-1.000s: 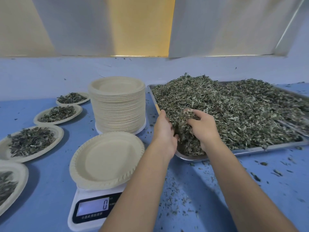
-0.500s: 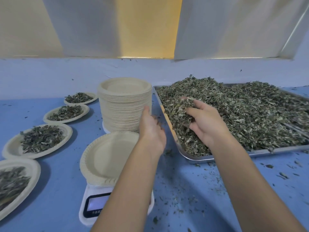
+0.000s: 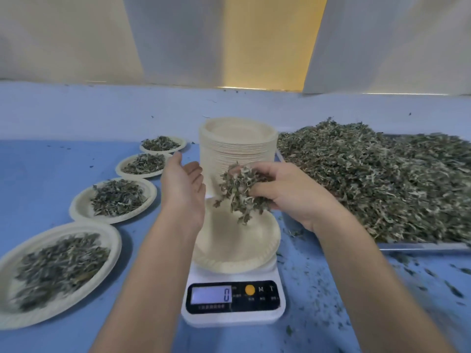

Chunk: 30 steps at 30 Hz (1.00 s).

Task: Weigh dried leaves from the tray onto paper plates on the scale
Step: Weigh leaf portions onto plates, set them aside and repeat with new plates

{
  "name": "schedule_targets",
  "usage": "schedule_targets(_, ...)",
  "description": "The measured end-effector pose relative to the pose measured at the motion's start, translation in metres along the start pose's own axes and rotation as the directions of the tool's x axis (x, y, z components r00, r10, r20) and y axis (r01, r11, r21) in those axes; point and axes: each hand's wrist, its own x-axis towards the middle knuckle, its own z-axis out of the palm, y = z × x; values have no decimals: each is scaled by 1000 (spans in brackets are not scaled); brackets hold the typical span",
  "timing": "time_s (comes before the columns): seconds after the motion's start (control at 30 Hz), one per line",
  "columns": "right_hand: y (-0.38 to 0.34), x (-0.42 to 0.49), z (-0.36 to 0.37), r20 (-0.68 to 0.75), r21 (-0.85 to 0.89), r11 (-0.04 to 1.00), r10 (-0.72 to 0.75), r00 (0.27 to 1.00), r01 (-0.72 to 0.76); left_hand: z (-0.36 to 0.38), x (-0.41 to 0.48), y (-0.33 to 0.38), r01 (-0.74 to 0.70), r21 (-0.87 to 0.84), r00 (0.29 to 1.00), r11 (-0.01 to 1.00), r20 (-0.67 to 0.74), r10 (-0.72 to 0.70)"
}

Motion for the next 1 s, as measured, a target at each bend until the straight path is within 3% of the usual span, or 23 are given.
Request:
schedule_targets(0.07,0,1,9,17,-351,935,-54,998,56,-5,2,2,-46,24,998,999,-42,47)
schedule_targets(0.13,1,2,17,22,-551,832,-62,998,64,-8,2,4,-85,43,993,995,-77,88)
schedule_targets(0.4,7,-1,32,226,-698,705,57,973,121,-6,0,5,-96,25,992,995,-77,98)
schedule_targets(0.47,7,-1,33,264,-692,709,80,961,131,-7,0,5,-98,29,992,995,-77,100)
schedule_targets(0.67,2,-3,26,184,-616,779,-6,983,120,-8,-2,8,-110,24,990,994,-85,112)
schedule_targets(1.0,8,2,22,-146,-363,928,-142,979,81,-7,-4,7,-82,17,994,996,-75,83)
